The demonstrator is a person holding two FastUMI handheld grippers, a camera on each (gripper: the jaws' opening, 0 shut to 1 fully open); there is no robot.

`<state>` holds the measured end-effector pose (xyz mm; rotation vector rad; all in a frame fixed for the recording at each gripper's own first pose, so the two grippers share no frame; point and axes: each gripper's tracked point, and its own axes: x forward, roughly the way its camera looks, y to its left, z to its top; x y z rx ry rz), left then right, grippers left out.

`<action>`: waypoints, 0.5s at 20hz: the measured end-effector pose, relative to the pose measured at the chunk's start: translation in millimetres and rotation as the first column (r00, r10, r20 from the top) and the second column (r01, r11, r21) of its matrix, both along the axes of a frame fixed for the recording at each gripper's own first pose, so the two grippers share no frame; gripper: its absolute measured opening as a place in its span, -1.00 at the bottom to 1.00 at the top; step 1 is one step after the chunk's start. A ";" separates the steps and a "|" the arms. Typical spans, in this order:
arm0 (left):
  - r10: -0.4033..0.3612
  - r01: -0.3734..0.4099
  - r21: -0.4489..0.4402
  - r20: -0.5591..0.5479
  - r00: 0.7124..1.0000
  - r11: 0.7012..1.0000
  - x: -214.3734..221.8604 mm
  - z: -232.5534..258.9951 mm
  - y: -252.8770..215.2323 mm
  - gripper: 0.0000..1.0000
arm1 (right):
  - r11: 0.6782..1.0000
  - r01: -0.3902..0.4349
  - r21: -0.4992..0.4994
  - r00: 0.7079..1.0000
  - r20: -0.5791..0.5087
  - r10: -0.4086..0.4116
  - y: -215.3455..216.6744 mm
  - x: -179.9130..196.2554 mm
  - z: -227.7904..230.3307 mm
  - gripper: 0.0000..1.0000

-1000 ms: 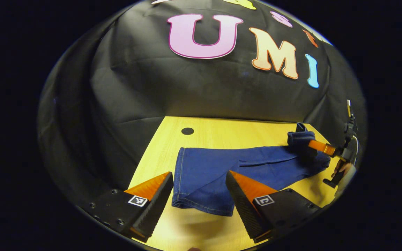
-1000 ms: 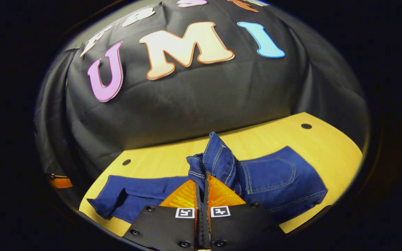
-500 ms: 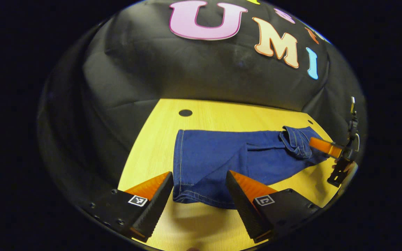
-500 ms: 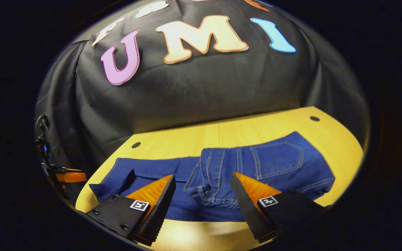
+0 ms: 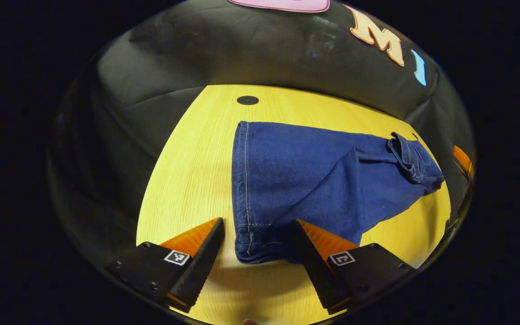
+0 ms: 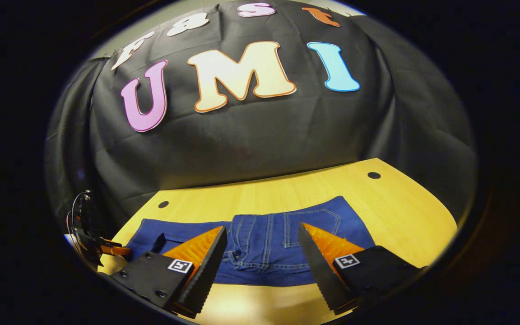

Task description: Grasp the waist and the cuffs of the jeans and fold them to make the two legs overlap; first hold the waist and fold one-third of the jeans toward the cuffs, then hold the cuffs and fold the remaining one-third in the same direction to finish folding.

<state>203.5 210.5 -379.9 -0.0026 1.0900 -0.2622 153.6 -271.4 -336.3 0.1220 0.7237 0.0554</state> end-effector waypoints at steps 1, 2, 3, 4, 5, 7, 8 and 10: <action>-0.021 0.022 0.006 -0.012 1.000 1.000 -1.9 0.1 -0.8 0.92 | 1.000 0.005 -0.003 1.000 -0.006 -0.005 -1.6 -2.2 -0.7 0.96; -0.037 0.037 0.010 -0.014 0.999 0.999 -1.3 -0.2 -1.9 0.89 | 1.000 0.008 -0.003 1.000 -0.010 -0.008 -2.5 -3.5 -2.0 0.96; -0.049 0.049 0.003 -0.018 0.999 0.999 -1.9 -2.6 -2.8 0.86 | 1.000 0.007 -0.004 1.000 -0.015 -0.007 -2.4 -6.3 -3.5 0.96; -0.056 0.056 0.001 -0.014 0.998 0.998 0.6 0.3 -5.7 0.67 | 1.000 0.003 -0.007 1.000 -0.017 -0.003 -1.5 -8.6 -5.1 0.96; -0.081 0.081 -0.015 -0.020 0.997 0.997 -1.8 -3.2 -17.4 0.48 | 1.000 -0.001 -0.010 1.000 -0.021 0.001 -1.1 -10.6 -5.7 0.96; -0.066 0.065 -0.054 -0.025 0.997 0.996 -3.1 -2.3 -29.7 -0.27 | 1.000 -0.011 -0.009 1.000 -0.027 0.010 -1.0 -10.5 -7.7 0.96; -0.062 0.060 -0.061 -0.027 0.998 0.996 -3.3 -0.3 -30.1 -0.64 | 1.000 -0.015 -0.008 0.999 -0.029 0.014 -2.0 -9.6 -8.2 0.96; -0.032 0.030 -0.071 -0.032 0.999 0.997 -1.1 1.3 -28.5 -0.86 | 1.000 -0.013 0.000 1.000 -0.023 0.013 -5.8 -5.6 -6.5 0.96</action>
